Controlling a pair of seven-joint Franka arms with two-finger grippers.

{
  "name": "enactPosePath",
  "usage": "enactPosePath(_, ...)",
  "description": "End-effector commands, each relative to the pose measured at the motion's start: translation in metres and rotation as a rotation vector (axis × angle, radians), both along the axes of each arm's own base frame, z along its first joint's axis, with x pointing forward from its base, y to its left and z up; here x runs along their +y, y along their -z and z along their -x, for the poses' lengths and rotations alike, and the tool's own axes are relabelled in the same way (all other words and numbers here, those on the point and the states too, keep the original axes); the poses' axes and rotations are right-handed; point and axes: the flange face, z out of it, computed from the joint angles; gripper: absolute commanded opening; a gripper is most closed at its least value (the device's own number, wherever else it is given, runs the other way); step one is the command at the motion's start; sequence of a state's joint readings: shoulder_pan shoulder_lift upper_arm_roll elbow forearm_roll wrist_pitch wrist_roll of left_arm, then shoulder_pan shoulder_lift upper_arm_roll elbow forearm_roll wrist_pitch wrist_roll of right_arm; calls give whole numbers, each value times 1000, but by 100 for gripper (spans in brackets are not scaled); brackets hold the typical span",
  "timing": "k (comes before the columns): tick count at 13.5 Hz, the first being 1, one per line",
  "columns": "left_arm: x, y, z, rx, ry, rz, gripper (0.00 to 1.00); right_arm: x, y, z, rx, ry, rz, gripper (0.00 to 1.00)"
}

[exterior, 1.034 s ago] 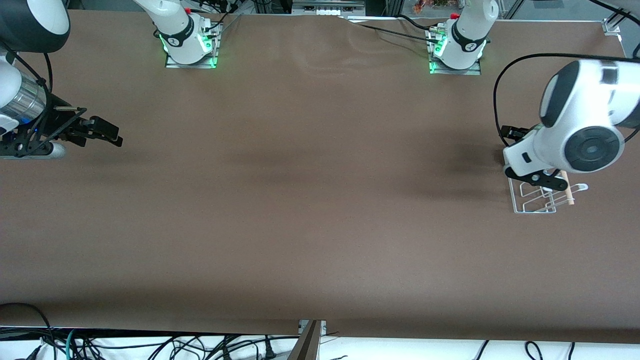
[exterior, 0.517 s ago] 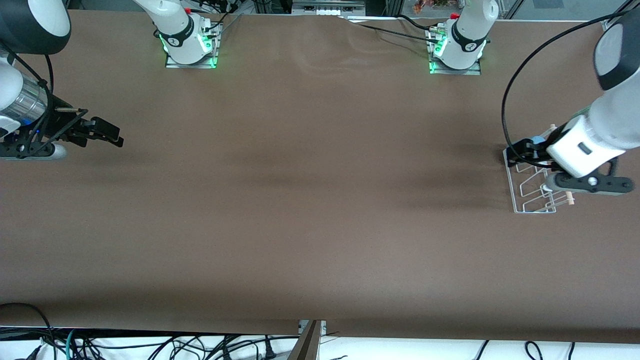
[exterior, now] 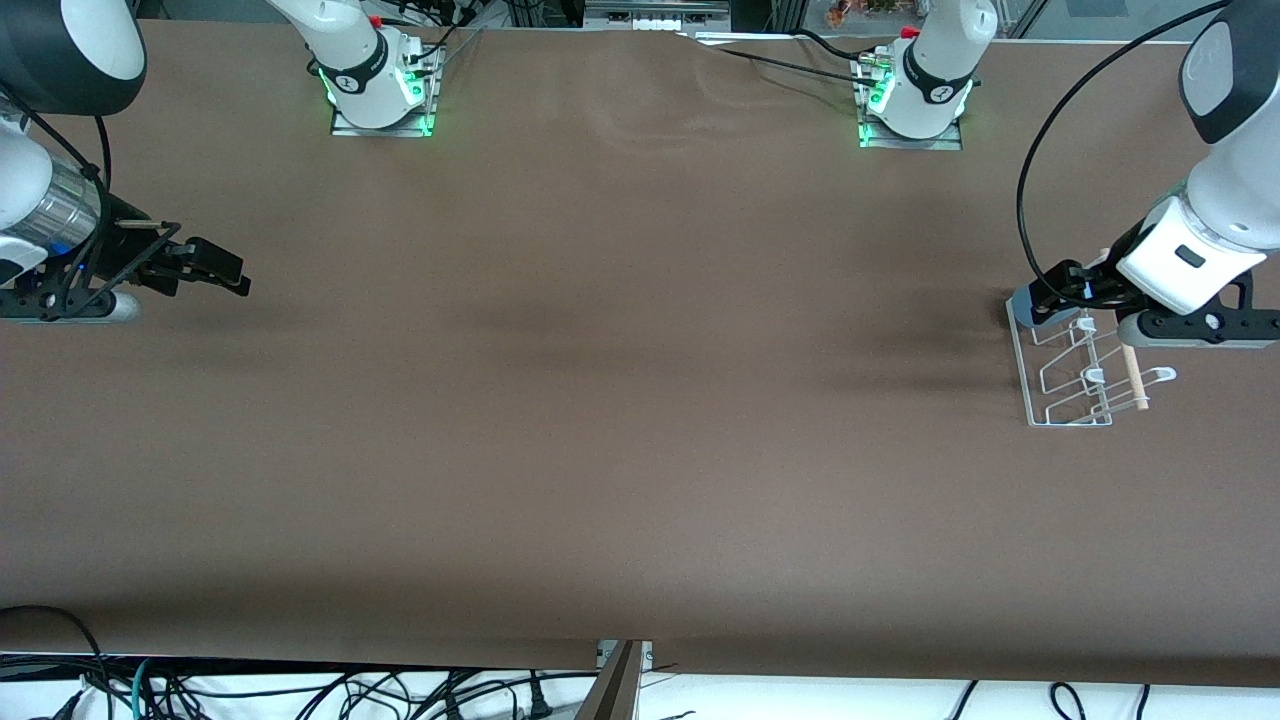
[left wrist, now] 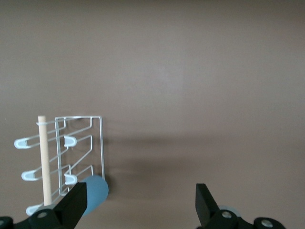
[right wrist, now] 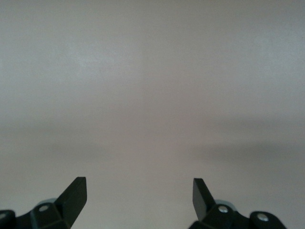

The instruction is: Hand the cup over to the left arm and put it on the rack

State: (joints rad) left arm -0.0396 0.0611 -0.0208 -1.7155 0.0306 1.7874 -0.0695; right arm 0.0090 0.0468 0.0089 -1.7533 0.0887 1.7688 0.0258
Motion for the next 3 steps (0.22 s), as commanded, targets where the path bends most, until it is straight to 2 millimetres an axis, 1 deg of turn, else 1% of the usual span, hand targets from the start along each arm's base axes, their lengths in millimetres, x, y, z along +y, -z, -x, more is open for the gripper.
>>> enactPosePath(1, 6, 0, 22, -10, -10, 5, 100, 2, -5, -2, 3, -17, 6, 98)
enactPosePath(3, 5, -1, 22, -12, -9, 7, 100, 2, -5, -2, 1, -17, 6, 98)
